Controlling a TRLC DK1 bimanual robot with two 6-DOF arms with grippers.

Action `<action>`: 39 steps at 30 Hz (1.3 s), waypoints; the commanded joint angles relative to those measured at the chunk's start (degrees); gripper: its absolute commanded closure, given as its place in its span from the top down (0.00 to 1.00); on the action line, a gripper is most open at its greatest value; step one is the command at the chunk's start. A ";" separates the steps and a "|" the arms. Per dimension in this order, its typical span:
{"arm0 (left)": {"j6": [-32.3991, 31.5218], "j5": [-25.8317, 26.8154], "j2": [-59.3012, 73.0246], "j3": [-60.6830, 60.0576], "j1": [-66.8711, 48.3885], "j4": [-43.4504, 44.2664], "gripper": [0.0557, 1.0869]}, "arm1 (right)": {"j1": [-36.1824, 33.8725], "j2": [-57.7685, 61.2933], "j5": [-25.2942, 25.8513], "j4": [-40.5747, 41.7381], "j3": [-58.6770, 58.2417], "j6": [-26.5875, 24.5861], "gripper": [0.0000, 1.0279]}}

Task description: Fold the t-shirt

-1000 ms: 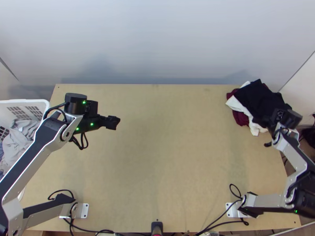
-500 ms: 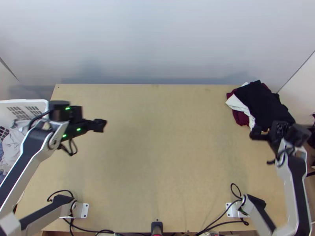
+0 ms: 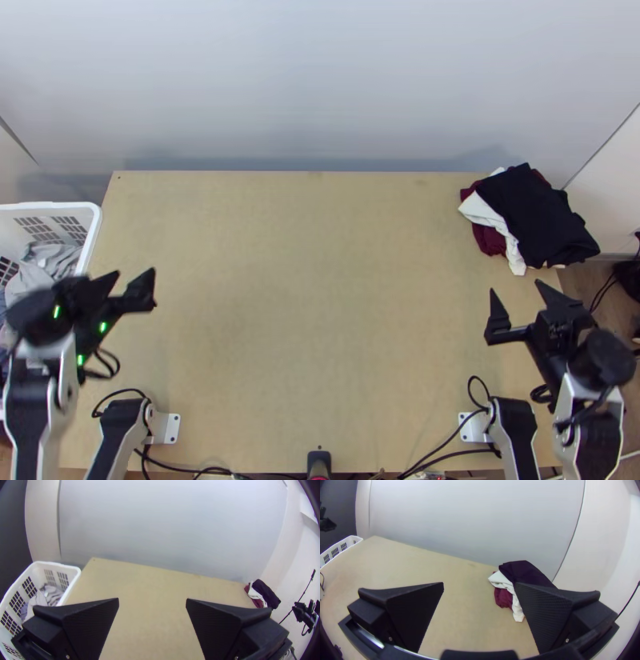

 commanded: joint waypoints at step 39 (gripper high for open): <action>1.55 -1.63 -28.51 -39.53 -2.85 24.40 0.95 | 4.85 -15.90 1.62 24.47 -31.47 15.10 0.96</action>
